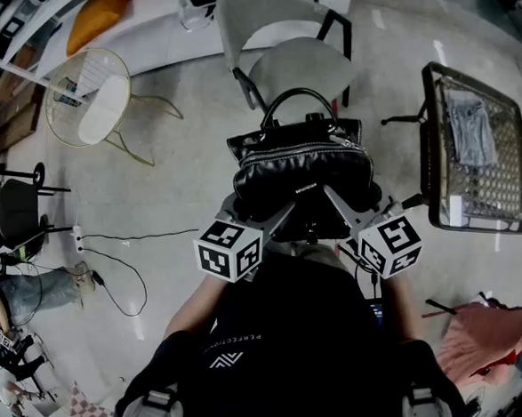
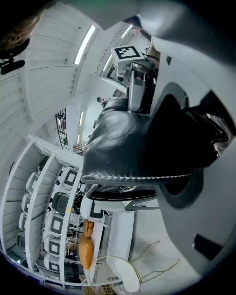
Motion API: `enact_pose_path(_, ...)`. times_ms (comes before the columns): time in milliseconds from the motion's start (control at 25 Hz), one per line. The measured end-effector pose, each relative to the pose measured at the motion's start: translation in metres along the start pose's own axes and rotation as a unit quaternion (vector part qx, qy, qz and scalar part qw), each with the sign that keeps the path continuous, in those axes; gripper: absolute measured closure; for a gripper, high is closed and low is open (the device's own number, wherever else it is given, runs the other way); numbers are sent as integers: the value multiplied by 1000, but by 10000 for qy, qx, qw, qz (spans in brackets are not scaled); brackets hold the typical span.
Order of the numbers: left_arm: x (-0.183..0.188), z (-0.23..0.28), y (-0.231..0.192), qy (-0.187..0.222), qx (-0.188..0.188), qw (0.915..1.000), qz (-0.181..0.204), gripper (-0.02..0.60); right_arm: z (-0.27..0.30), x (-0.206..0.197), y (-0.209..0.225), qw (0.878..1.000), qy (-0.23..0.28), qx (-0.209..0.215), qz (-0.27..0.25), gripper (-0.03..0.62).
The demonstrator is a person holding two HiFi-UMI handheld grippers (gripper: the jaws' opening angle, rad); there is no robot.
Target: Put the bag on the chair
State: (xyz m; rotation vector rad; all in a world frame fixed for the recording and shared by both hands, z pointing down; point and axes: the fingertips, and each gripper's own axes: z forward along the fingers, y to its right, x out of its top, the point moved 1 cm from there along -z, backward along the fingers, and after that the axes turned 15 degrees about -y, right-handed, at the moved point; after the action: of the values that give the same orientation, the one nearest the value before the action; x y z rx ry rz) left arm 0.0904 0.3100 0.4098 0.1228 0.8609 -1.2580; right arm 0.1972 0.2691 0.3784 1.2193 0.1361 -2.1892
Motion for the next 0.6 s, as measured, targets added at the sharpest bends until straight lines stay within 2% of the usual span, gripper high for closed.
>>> enact_pose_path(200,-13,-24,-10,-2,-153,9998,86,261,3,1,-31,9999,-26,-144,53,367)
enact_pose_path(320,-17,-34,-26,-13,-280,9993,263,262,12,4,-47,9992,17,-378,154,368)
enact_pose_path(600,-42,-92,-70,-387,-689,9928,895,264,38,7,-123,9917,187,-884,910,368)
